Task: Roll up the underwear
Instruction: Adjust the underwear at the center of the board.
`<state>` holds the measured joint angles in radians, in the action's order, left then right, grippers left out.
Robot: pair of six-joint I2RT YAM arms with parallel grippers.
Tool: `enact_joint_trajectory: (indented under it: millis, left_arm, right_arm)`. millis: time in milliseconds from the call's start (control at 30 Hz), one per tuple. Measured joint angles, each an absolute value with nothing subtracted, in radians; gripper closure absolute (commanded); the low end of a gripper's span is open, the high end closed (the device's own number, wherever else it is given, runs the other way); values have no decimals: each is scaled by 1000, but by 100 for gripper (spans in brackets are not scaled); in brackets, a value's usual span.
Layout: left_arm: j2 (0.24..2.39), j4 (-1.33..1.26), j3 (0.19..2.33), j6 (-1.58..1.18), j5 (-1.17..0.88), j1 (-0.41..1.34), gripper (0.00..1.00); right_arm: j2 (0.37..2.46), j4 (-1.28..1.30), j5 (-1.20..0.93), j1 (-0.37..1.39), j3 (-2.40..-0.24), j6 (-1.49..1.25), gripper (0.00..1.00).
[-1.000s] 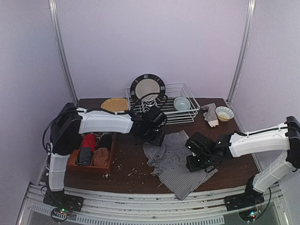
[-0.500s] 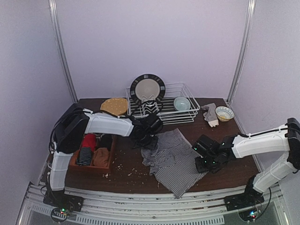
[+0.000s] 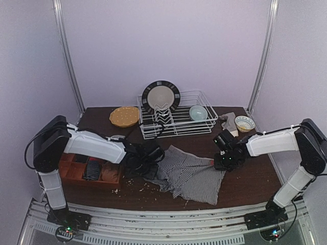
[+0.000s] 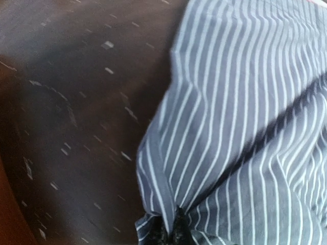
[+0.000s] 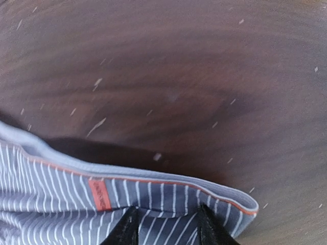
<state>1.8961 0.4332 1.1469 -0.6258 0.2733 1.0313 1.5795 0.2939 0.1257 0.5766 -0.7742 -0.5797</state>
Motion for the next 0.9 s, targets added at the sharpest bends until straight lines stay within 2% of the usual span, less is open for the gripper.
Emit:
enact_joint_trajectory:
  millis: [33,100,233,300,400,533,700,800,900]
  left_arm:
    - [1890,433,1140,-641,274,1055,98]
    - [1887,430,1133,-666,279,1096,86]
    - [1880,434,1129,-704,286,1158,55]
    - [1858,441,1114,-715,290,1166,46]
    - [1782,451,1073,-728,298,1167,40]
    - [1657,474,1042,-727,319,1165,38]
    - [1653,472,1049,-709,324,1136,40]
    - [1715,467,1063,-693,305,1104,50]
    - [1782,463,1080,-679,283,1085,66]
  right_arm:
    - [1588,295,126,556,-784,-574,61]
    - [1599,301,122,518,-800,-559,60]
    - [1606,364,125,469,-859,-528,55]
    - [1586,392,127,472,-883,-513,53]
    - [1503,432,128,529,-886,-503,54]
    - [1387,452,127,691,-886,-514,56]
    - [1401,435,115,820,-834,-559,58]
    - [1448,437,124,822,-774,-583,59]
    - [1465,448,133,794,-726,-589,60]
